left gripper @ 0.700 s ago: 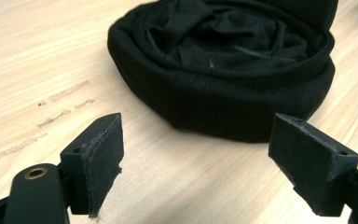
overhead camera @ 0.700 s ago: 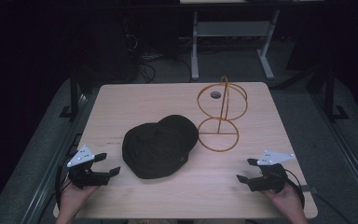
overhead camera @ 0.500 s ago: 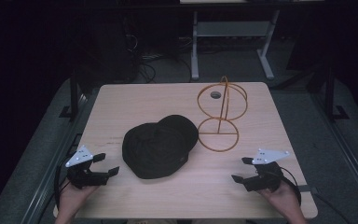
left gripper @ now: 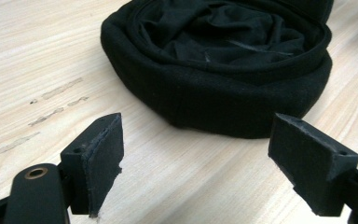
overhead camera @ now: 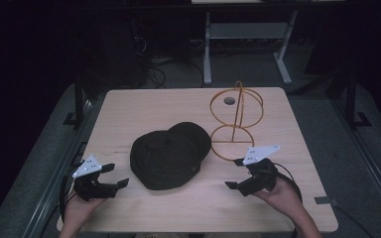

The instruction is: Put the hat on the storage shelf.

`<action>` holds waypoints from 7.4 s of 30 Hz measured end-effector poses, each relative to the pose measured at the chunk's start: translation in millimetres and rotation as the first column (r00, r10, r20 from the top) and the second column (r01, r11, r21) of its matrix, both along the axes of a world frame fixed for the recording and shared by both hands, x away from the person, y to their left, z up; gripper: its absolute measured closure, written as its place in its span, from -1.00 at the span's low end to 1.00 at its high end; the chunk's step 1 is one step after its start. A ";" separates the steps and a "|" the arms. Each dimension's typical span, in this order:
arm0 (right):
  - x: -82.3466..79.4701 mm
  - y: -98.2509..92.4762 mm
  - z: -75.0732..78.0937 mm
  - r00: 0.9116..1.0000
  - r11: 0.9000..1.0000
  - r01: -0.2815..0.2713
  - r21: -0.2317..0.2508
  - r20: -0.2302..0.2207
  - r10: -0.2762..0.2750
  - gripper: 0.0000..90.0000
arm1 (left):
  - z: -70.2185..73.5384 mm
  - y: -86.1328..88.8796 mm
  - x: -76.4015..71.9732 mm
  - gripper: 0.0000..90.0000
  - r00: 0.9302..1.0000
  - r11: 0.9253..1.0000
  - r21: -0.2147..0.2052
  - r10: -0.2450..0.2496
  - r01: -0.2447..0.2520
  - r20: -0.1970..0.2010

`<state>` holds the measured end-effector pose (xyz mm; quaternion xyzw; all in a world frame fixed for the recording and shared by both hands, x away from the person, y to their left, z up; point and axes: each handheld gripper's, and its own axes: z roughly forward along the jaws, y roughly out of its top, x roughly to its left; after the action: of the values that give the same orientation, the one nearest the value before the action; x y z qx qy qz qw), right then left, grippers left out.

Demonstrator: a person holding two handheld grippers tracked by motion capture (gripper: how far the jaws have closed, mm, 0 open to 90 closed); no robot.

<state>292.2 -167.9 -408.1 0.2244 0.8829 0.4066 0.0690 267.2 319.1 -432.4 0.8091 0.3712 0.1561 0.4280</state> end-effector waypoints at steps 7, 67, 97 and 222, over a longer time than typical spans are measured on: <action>10.0 26.9 8.9 0.998 0.998 -0.062 -0.026 0.004 0.062 -0.60 | -1.3 0.6 0.8 -0.61 1.000 1.000 -0.008 -0.003 0.003 0.000; 47.4 199.8 -18.0 0.905 0.883 -0.425 -0.201 -0.077 0.418 0.64 | -4.2 5.1 1.7 -0.58 1.000 1.000 -0.022 -0.012 0.012 -0.018; 43.5 183.4 36.8 0.913 0.910 -0.408 -0.065 -0.014 0.408 0.80 | 1.7 -7.4 3.3 -0.57 0.998 0.995 -0.076 -0.061 0.061 -0.007; -11.7 -57.1 5.1 0.980 0.976 0.160 0.146 0.098 -0.175 -0.34 | 173.1 -97.0 68.5 0.90 0.901 0.926 -0.011 -0.366 0.378 0.232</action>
<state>280.5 -225.0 -402.9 0.2796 0.8255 0.4711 0.1359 335.7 222.1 -259.3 0.8297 0.1631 0.1520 0.5117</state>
